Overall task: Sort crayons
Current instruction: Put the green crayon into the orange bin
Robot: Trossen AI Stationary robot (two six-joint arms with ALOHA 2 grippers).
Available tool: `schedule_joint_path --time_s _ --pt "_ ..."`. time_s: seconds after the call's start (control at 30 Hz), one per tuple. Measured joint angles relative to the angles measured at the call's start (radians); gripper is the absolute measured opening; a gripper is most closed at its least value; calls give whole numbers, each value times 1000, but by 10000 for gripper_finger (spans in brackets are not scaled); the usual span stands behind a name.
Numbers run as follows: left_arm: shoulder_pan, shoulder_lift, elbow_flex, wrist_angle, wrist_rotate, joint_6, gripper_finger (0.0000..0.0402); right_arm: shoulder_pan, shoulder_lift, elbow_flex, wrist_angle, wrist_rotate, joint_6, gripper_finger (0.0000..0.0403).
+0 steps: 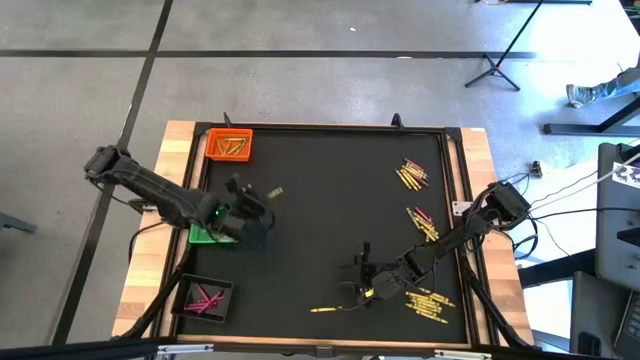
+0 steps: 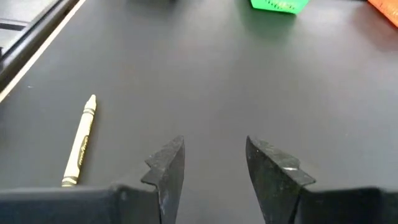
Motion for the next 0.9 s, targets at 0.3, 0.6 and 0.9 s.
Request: schedule_joint_path --time_s 0.3,0.6,0.9 --pt "284 0 -43 -285 -65 -172 14 0 0 0 0 0 5 170" --pt "640 0 -130 -214 12 -31 14 0 0 0 -8 -1 3 170" --pt "862 0 -133 31 179 255 14 0 0 0 -8 0 -1 170"
